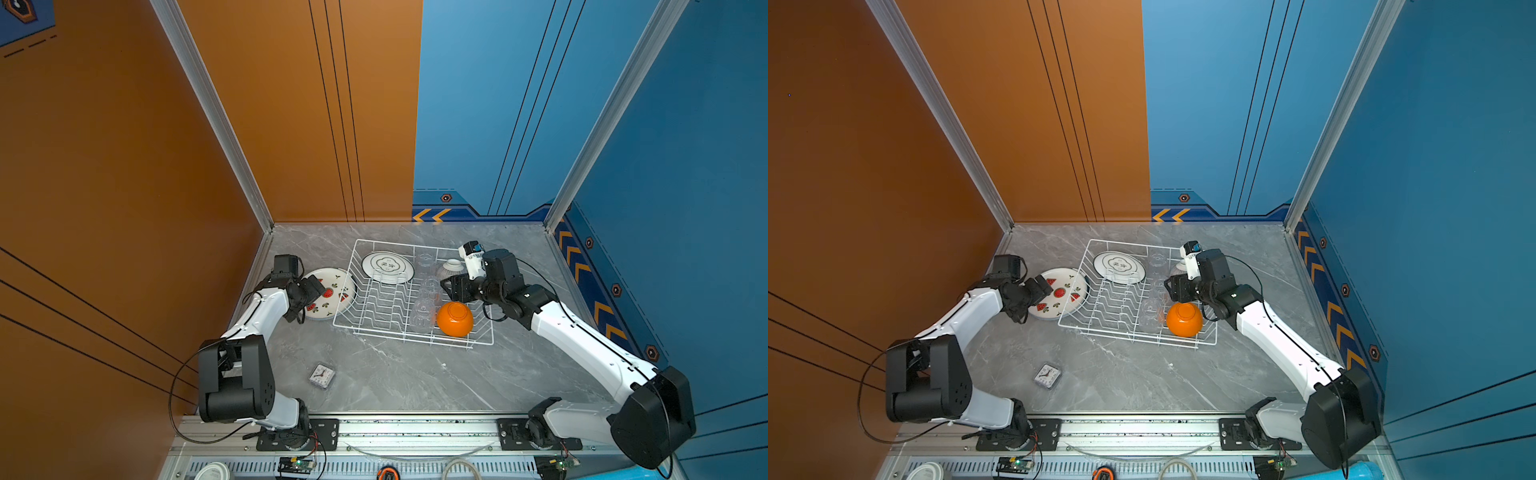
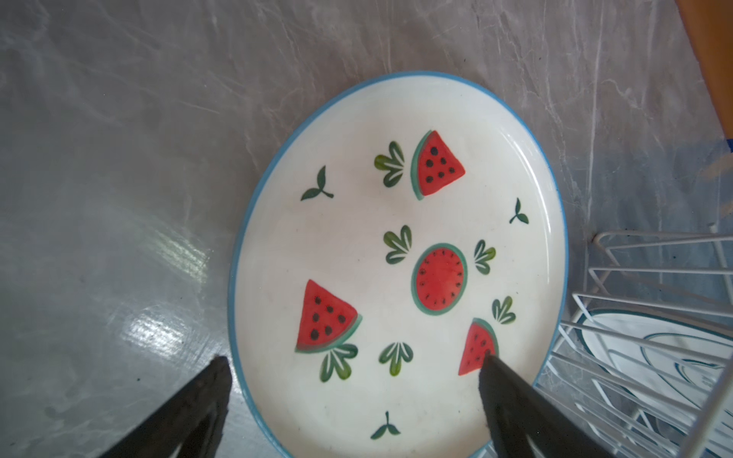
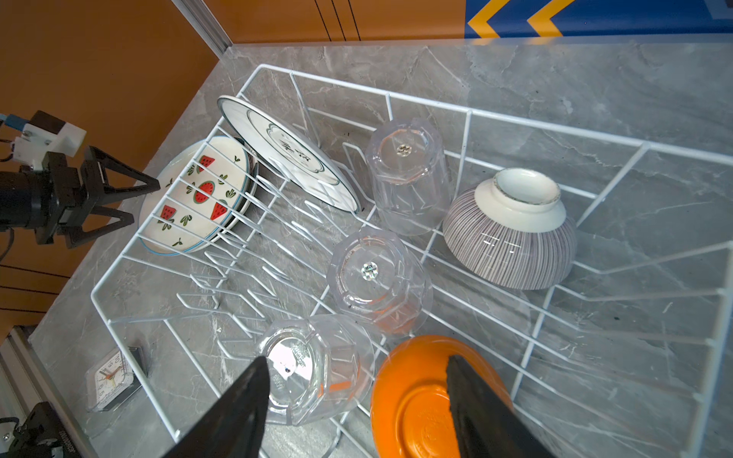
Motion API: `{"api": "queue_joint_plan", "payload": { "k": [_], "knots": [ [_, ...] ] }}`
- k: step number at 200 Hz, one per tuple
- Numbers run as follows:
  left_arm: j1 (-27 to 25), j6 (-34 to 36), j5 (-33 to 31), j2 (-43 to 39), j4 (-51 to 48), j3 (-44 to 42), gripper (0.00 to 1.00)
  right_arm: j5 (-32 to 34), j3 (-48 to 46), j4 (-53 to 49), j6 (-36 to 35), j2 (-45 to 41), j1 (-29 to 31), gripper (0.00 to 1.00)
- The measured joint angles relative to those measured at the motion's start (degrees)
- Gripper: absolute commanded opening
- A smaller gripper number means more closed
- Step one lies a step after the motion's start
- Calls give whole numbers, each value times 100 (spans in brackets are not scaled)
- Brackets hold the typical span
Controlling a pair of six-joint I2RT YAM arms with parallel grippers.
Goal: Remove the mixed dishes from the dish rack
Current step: 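Move the right gripper to the white character-print plate's rim while left gripper rises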
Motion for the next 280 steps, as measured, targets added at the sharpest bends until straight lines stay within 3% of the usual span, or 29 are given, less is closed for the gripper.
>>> {"api": "queue_joint_plan", "payload": {
  "k": [61, 168, 229, 280],
  "knots": [
    [-286, 59, -396, -592, -225, 11, 98, 48, 127, -229, -160, 68, 249, 74],
    [-1349, 37, -527, -2153, -210, -295, 98, 50, 240, -326, -208, 149, 697, 74],
    [-1899, 105, -531, -2686, 105, -439, 98, 170, 992, -396, -310, 898, 765, 73],
    [-2103, 151, -595, -3003, 730, -846, 98, 374, 1873, -415, -549, 1805, 874, 63]
  ]
}}
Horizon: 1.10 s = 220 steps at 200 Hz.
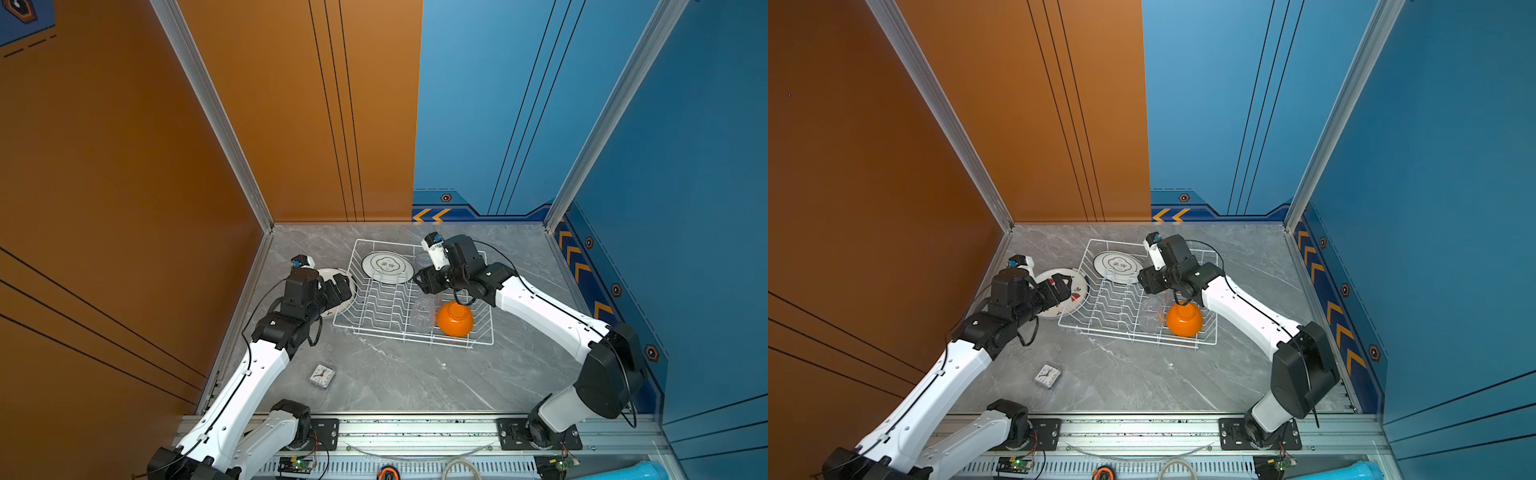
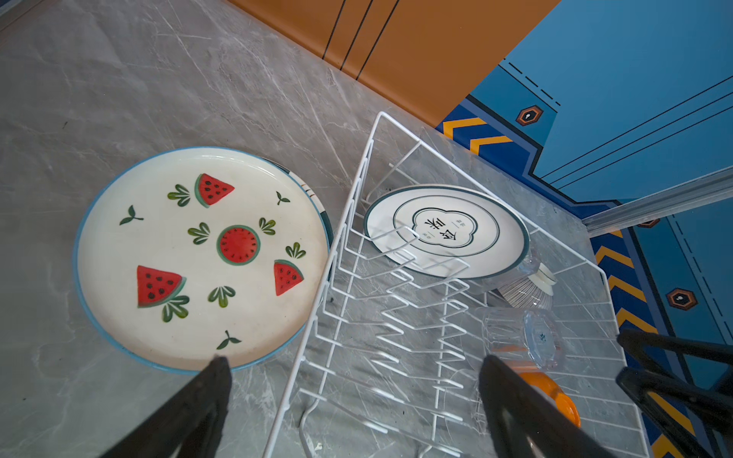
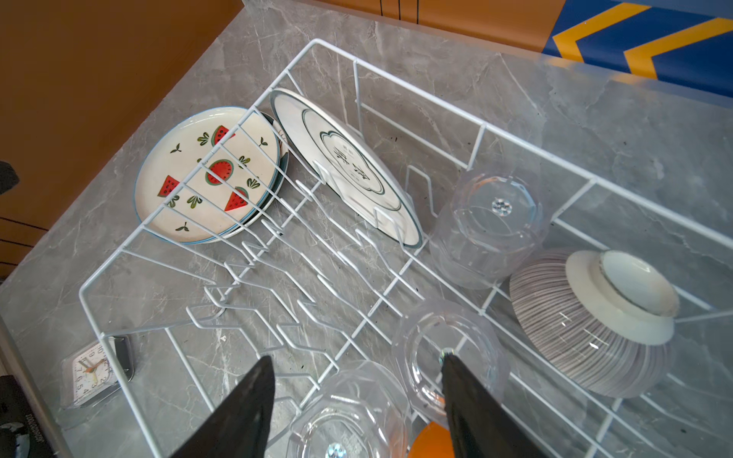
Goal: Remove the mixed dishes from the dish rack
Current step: 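Move the right gripper to the white character-print plate's rim while left gripper rises, then close the right gripper on the white plate and lift it from the rack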
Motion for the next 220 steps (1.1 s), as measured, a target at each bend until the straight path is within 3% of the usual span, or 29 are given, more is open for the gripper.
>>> {"api": "queue_joint_plan", "payload": {
  "k": [60, 85, 130, 180, 220],
  "knots": [
    [-136, 0, -22, -155, 343, -409, 98, 345, 1088, -48, -415, 1281, 149, 50],
    [-181, -4, -39, -208, 463, -542, 98, 535, 1495, -151, -629, 1668, 149, 49],
    [-219, -9, -83, -208, 629, -697, 98, 901, 1880, -306, -968, 1928, 155, 47],
    [-240, -4, -107, -90, 761, -713, 98, 938, 2389, -535, -1255, 2380, 160, 30],
    [-240, -7, -107, 83, 988, -713, 98, 785, 2551, -647, -1405, 2581, 160, 23]
  ]
}}
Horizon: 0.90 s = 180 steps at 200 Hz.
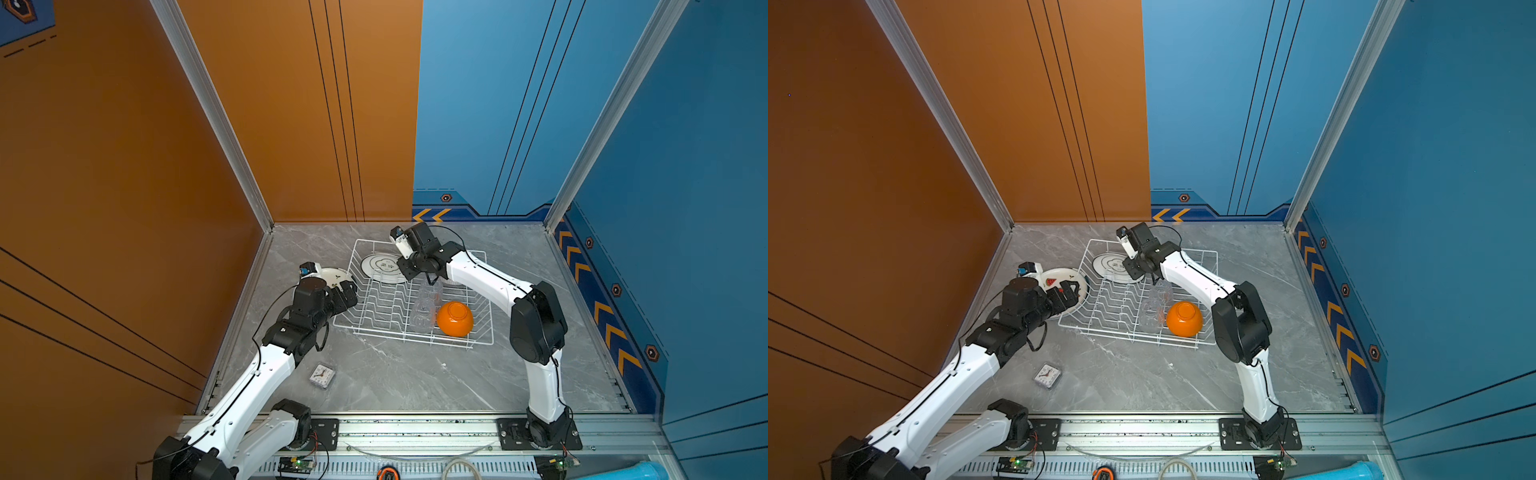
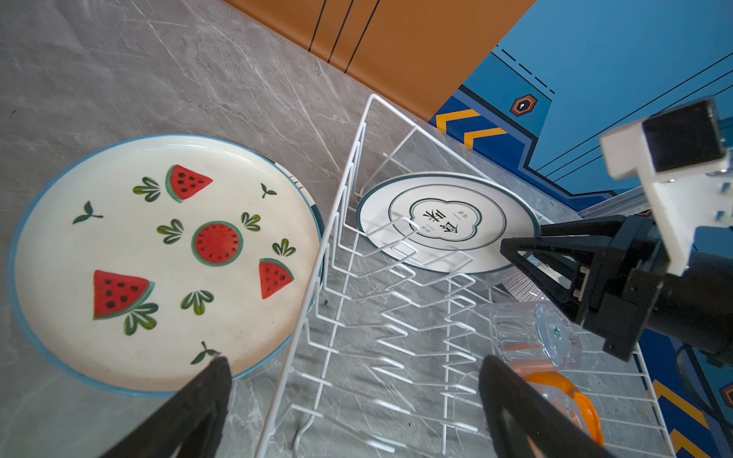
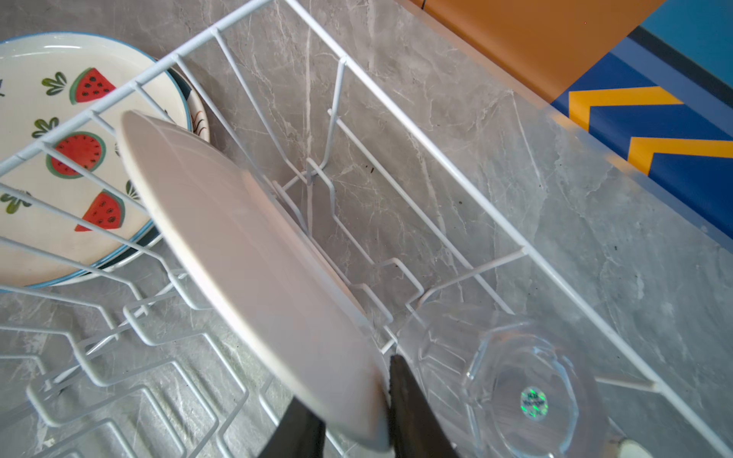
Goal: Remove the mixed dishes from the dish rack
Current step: 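Close the right gripper on the white plate and lift it from the rack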
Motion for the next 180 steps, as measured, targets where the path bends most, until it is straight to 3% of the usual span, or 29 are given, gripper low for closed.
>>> {"api": "queue_joint_plan", "payload": {
  "k": [22, 52, 87, 180],
  "knots": [
    [-4, 0, 2, 103, 66, 0, 98, -4, 70, -20, -164, 15, -9, 16],
    [-83, -9, 0, 162, 72, 0, 98, 72, 79, -22, -306, 22, -59, 14],
    [-216, -24, -81, 160, 109, 0, 98, 125, 79, -17, -448, 22, -52, 0],
    [-380, -46, -286, 83, 188, 0, 98, 496, -627, 487, -564, -527, 4, 0]
  ]
}}
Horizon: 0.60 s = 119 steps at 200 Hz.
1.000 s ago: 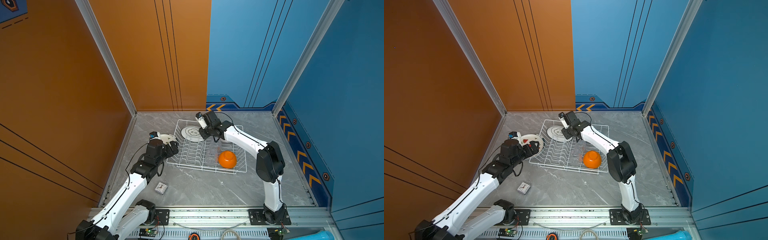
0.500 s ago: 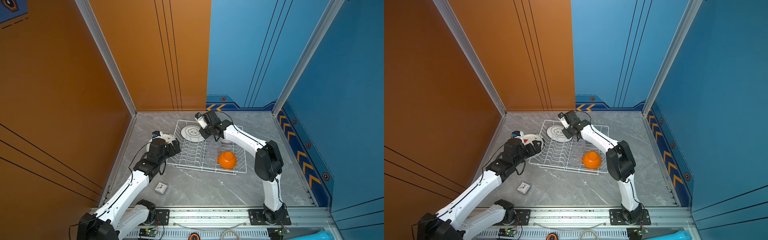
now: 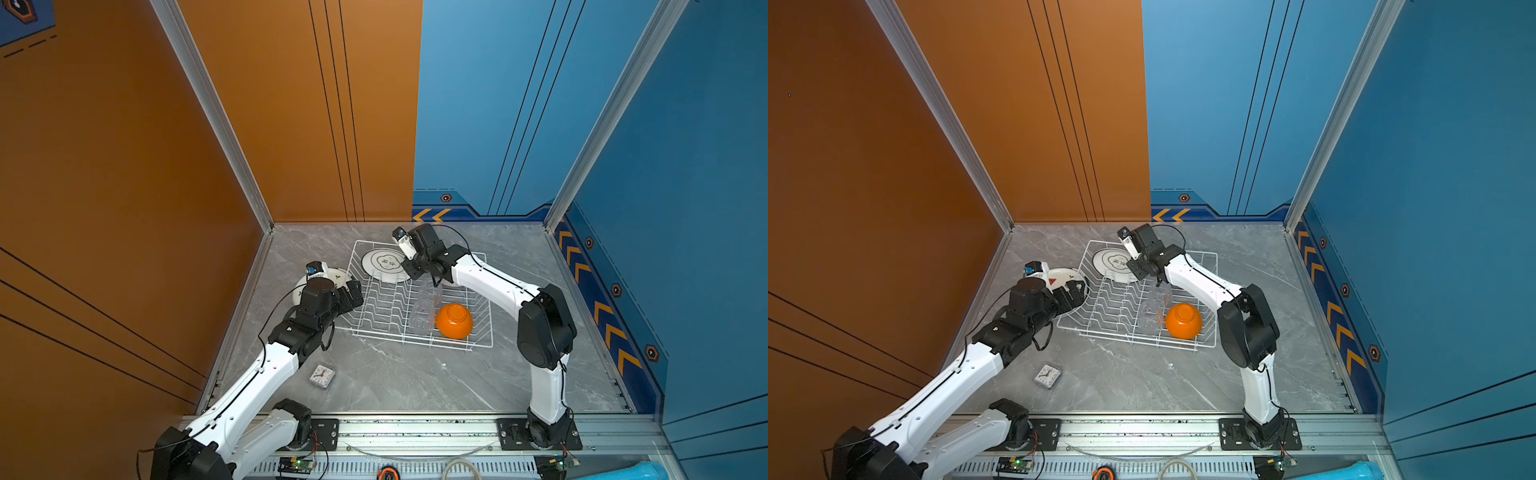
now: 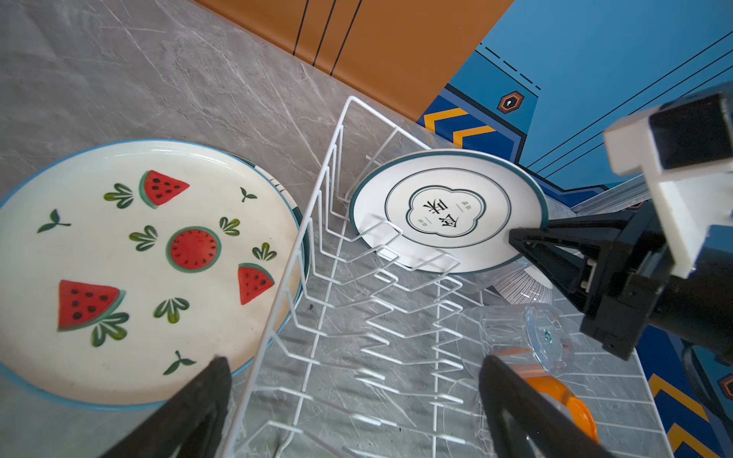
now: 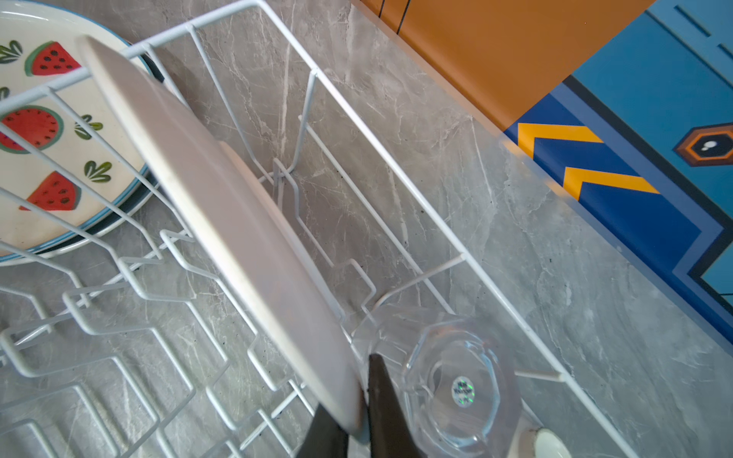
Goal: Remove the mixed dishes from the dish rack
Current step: 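Close the right gripper on the white plate and lift it from the rack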
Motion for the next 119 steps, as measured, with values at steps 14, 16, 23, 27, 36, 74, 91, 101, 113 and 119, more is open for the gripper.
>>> {"api": "queue_joint_plan", "payload": {
  "k": [14, 16, 23, 27, 36, 74, 91, 101, 113, 119],
  "knots": [
    [0, 2, -15, 2, 0, 0, 98, 24, -50, 28, 13, -168, 22, 0],
    [0, 2, -15, 2, 0, 0, 98, 15, -52, 33, 17, -186, 24, 0],
    [-4, 0, -17, 2, 2, 0, 98, 20, -52, 52, 26, -264, 35, 0],
    [-4, 0, -26, 2, 0, 0, 98, 26, -52, 72, 33, -308, 44, 0],
    [-11, 2, -39, 2, 2, -2, 98, 7, -52, 105, 111, -402, 57, 0],
    [-15, 2, -98, 13, 17, -15, 98, -153, -160, 136, 330, -763, 144, 0],
    [-15, 2, -101, 63, 79, -15, 98, -221, -251, 133, 446, -872, 166, 0],
    [-15, 2, -98, 118, 125, -15, 98, -264, -315, 133, 527, -925, 166, 0],
    [-15, 2, -98, 188, 151, -15, 98, -291, -385, 133, 621, -986, 166, 0],
    [-15, 2, -96, 229, 160, -13, 98, -304, -420, 133, 669, -1016, 164, 0]
  ]
}}
